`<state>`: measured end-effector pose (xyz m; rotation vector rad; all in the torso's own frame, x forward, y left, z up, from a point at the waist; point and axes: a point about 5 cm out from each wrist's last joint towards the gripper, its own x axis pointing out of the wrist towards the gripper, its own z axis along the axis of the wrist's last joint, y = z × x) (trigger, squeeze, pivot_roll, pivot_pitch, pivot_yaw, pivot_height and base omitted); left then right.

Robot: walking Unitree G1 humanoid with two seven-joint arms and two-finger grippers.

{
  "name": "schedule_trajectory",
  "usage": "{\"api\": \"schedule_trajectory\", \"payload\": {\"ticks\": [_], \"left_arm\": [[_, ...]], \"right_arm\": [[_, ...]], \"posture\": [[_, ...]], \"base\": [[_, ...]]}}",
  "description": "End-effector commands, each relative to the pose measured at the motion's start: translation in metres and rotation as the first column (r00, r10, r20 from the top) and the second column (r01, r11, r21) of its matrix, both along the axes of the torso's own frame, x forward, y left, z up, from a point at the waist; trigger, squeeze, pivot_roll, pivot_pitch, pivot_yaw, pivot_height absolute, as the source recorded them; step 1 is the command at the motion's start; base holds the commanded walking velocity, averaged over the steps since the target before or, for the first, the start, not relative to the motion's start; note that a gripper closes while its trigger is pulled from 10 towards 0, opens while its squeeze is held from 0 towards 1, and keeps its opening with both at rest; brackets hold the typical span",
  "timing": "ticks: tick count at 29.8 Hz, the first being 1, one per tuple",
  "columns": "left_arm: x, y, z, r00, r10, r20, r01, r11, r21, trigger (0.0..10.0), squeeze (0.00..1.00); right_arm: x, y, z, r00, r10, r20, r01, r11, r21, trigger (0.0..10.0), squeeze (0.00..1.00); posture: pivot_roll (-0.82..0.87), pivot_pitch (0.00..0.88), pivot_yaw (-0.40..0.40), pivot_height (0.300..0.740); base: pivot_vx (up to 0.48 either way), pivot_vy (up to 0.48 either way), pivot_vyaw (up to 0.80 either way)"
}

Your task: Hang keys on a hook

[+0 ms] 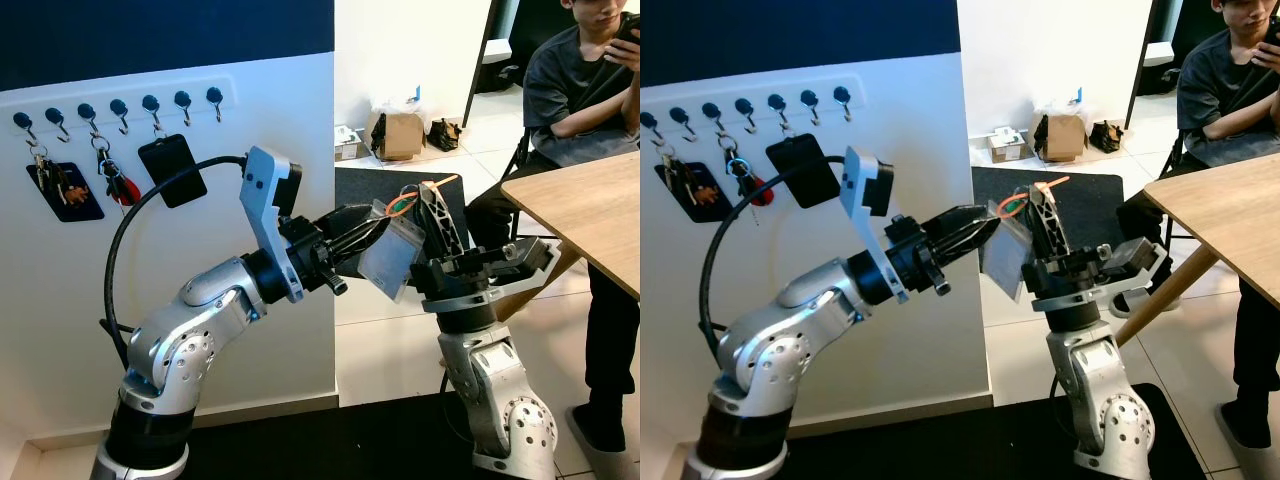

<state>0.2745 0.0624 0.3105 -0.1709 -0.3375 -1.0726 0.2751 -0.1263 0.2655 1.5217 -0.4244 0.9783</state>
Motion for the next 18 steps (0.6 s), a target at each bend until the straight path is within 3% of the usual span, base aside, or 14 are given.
{"api": "schedule_trajectory", "payload": {"ticks": [1,2,5,18], "left_arm": [[-0.0021,-0.0048,0.0011,1.000,-0.025,0.003,0.025,1.000,-0.011,9.7,0.00],[-0.0020,-0.0051,0.0011,1.000,-0.025,0.003,0.025,1.000,-0.011,9.0,0.00],[-0.0022,-0.0053,0.0012,1.000,-0.025,0.003,0.025,1.000,-0.011,8.7,0.00],[-0.0033,-0.0124,-0.0017,0.999,-0.032,0.002,0.032,0.999,0.004,8.2,0.00]], "right_arm": [[0.0005,0.0039,-0.0010,1.000,0.015,0.001,-0.015,1.000,-0.003,10.0,0.00],[0.0006,0.0038,-0.0011,1.000,0.014,0.000,-0.014,1.000,-0.003,10.0,0.00],[0.0007,0.0038,-0.0012,1.000,0.013,0.000,-0.013,1.000,-0.003,10.0,0.00],[0.0010,0.0047,-0.0014,1.000,0.015,0.000,-0.015,1.000,-0.005,10.0,0.00]], "posture": [[0.04,0.179,0.097,0.740],[0.04,0.178,0.097,0.740],[0.04,0.178,0.097,0.740],[0.04,0.178,0.097,0.740]], "base": [[0.000,0.000,0.00],[0.000,0.000,0.00],[0.000,0.000,0.00],[0.000,0.000,0.00]]}}
